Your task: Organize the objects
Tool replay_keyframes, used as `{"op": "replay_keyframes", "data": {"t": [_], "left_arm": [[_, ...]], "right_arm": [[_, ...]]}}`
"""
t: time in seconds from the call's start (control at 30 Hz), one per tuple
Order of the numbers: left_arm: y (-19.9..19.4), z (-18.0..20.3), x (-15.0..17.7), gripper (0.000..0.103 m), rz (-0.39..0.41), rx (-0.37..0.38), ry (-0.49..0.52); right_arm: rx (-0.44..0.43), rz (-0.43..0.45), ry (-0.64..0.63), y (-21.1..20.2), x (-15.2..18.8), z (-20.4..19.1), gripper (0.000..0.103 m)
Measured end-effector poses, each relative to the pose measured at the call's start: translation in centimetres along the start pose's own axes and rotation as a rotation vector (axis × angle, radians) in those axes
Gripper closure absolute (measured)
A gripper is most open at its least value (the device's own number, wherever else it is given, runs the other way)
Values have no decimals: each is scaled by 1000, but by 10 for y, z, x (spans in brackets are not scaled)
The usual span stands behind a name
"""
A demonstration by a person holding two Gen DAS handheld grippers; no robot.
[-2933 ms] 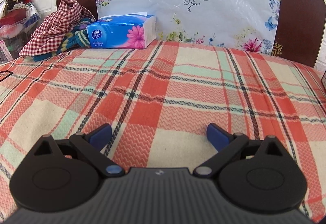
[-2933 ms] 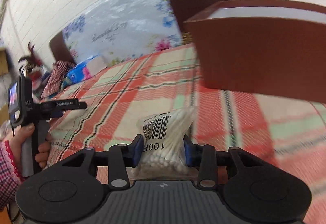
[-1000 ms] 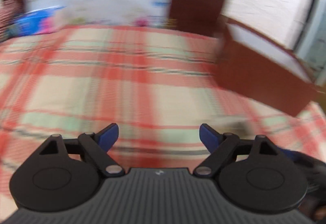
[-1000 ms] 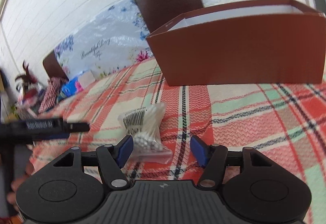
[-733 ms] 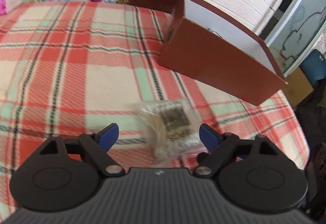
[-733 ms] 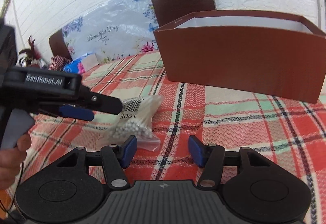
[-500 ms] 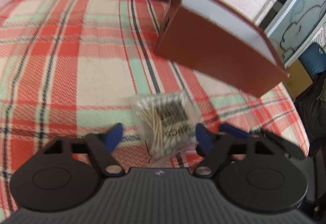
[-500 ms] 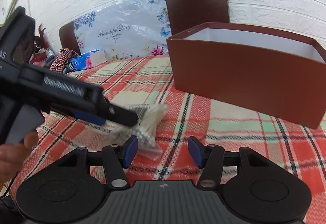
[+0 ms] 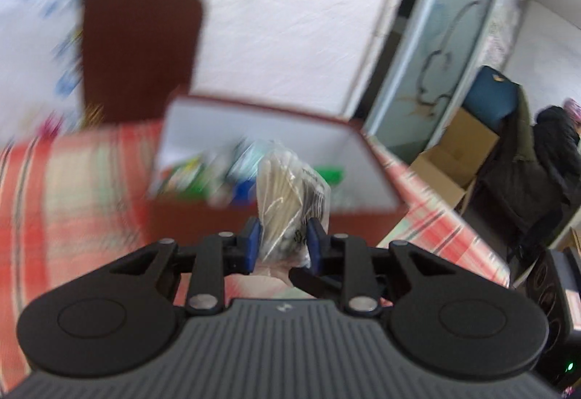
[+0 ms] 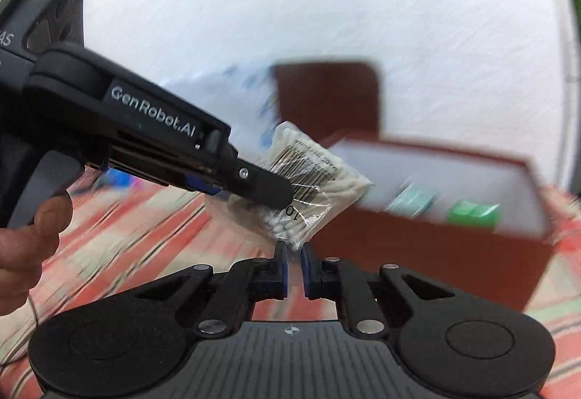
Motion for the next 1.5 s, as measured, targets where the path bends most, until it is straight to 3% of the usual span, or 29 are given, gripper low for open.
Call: {"op": "replay_keyframes", "data": {"t": [0.17,0.23,0.27,0.3,0.33,0.37,0.43,0.5,0.73,0.93,1.1,1.33,1.43,1.5], "left_arm": [[51,33,-37,73,29,47,77],[75,38,-44,62,25,27,96],[91,38,-45,42,14,0,118],[107,35,-43,35,-2,-54,142],[121,30,-41,37,-32,-117,150],[132,23,-37,38,-82,-161,139],[141,13,-31,39,-112,-142,76],[138,11,-27,37,-86,-147,74],[116,13,-27,37,-79,-192,96],[80,10,-24,37,-55,-222,82],[45,3,-11,33,-40,-256,76],[7,-20,13,29,-27,-319,53],[-8,-30,22,22,-18,-353,52],[-17,-37,26,12,-8,-374,51]], "right_arm": [[109,25,26,18,-22,51,93],[152,4,46,38,-24,71,93],[186,-21,61,51,-23,80,89],[225,-62,73,66,-19,91,77],[256,-101,92,78,-14,101,71],[258,-103,107,83,-12,106,79],[226,-79,113,82,-13,104,77],[215,-54,103,79,-11,102,69],[232,-32,150,71,-13,95,69],[257,6,203,36,-15,85,68],[269,17,272,4,-10,63,66],[254,-26,238,-13,-6,25,65],[243,-31,245,-16,-9,13,65],[233,-33,244,-17,-12,5,64]]}}
Point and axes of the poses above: each gripper's, at about its wrist camera, not at the fingertips, and y roughly the way its jaws point, z to its right, x to its underside, the point moved 3 cm from there along y, roughly the way its jaws point, and after that the axes turned 1 degree about z, right-handed, at the moved point
